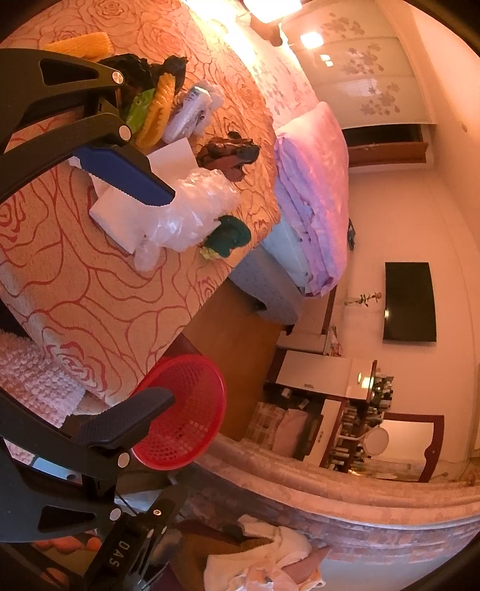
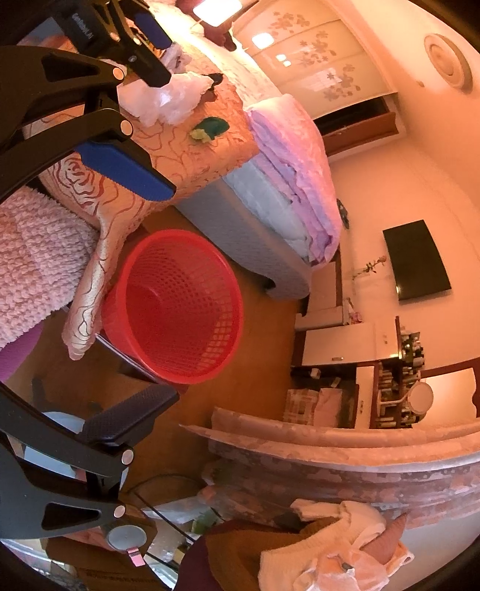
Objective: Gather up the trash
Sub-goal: 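Move both tools toward the trash on the bedspread, then grasp the yellow foam net with the left tool while the right tool grasps the clear plastic bag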
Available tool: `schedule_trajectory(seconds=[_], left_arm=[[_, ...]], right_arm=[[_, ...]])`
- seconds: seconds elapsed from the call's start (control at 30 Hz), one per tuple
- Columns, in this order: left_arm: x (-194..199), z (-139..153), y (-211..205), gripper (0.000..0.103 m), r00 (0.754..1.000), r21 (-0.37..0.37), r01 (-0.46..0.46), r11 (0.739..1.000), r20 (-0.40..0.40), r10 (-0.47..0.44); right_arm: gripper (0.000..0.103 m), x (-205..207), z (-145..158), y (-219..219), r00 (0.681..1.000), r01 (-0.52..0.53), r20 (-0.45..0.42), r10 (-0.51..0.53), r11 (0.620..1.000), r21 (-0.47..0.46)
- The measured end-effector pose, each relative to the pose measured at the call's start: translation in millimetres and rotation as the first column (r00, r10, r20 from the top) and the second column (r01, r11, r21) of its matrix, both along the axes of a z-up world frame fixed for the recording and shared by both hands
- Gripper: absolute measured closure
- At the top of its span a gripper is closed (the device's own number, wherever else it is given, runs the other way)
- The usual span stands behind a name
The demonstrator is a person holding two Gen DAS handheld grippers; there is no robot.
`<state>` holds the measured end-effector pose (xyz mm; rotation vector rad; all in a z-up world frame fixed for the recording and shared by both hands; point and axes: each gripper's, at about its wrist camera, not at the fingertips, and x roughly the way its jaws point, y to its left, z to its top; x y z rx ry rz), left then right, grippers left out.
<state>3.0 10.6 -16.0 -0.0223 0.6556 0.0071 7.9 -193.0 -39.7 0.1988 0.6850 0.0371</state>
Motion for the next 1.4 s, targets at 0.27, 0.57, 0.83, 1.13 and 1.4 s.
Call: schedule_trajectory(seconds=[0.27,0.57,0.83,1.13,1.4], left_arm=[[-5,-2,37,0.008,0.996,-0.036,-0.092,0.995,-0.019,0.091],[-27,4,109,0.008,0.962,-0.055,-0.272,0.961,-0.015,0.271],[-61,0,190,0.008,0.866,-0.063,-0.501,0.863,-0.026,0.500],[-70,-25,219,0.009,0.809,-0.015,-0.583,0.812,-0.104,0.579],[-73,-55,234,0.020,0.774,-0.018,-0.619,0.785,-0.186,0.606]], right_arm=[[0.007,14,-1,3,0.998,-0.044,-0.046,0.044,0.999,-0.001],[0.007,19,-13,16,0.989,-0.103,-0.104,0.102,0.995,-0.002],[0.007,22,-14,26,0.984,-0.140,-0.117,0.138,0.990,-0.011],[0.007,32,-12,51,0.971,-0.220,-0.103,0.216,0.975,-0.033],[0.007,56,6,101,0.925,-0.378,-0.059,0.376,0.925,-0.037]])
